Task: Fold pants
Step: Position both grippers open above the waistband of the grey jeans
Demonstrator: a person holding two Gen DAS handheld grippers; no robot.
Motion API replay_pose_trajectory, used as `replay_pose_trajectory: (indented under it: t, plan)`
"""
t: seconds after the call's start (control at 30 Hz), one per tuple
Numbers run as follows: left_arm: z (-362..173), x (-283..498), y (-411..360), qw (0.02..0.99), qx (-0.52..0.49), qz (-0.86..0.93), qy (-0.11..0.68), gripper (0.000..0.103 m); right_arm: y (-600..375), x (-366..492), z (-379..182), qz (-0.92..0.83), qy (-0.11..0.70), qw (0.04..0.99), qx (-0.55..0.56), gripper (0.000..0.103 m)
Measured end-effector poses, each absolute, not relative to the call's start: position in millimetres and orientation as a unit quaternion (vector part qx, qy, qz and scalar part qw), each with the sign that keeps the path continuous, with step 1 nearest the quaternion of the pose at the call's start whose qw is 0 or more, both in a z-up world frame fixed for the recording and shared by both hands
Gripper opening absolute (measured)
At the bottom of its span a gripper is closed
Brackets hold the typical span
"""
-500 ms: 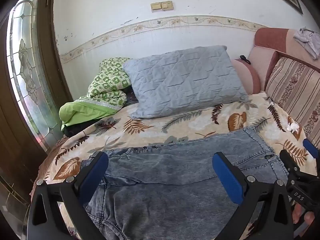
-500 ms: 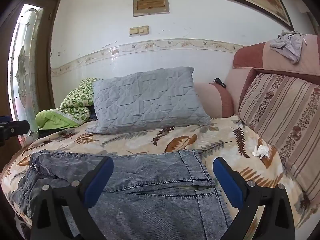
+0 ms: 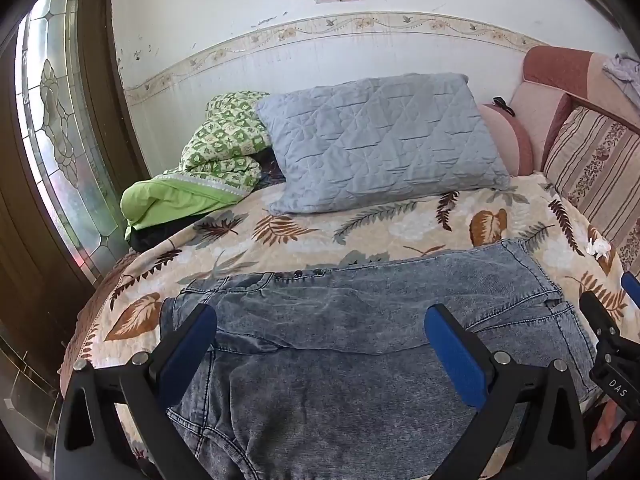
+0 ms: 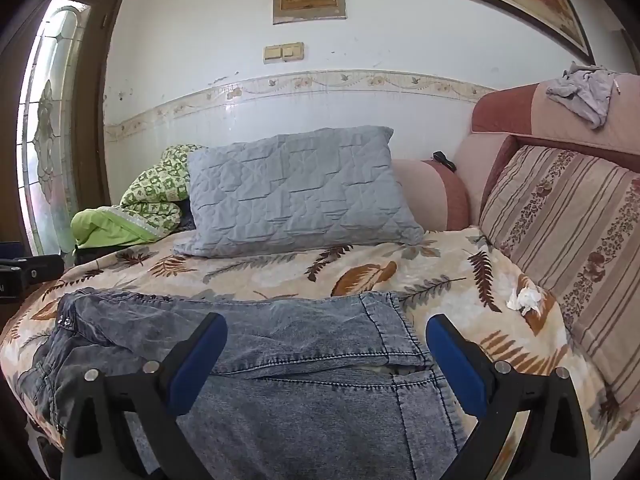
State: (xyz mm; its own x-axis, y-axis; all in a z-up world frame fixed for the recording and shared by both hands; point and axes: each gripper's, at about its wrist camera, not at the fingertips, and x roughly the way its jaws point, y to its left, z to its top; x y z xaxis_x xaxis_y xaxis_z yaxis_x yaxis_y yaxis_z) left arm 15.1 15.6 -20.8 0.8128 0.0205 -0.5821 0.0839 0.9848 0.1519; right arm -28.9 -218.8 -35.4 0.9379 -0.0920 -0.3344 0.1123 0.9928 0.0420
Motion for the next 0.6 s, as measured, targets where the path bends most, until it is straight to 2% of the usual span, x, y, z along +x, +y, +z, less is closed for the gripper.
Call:
replay_pose_trajectory:
  t: [0.6]
  plan:
    - [-32,20,22,0.943,0.084,-0.016,0.320,0.103,-228,-22,-38,-0.059,0.188,0.979,0.054,0.101]
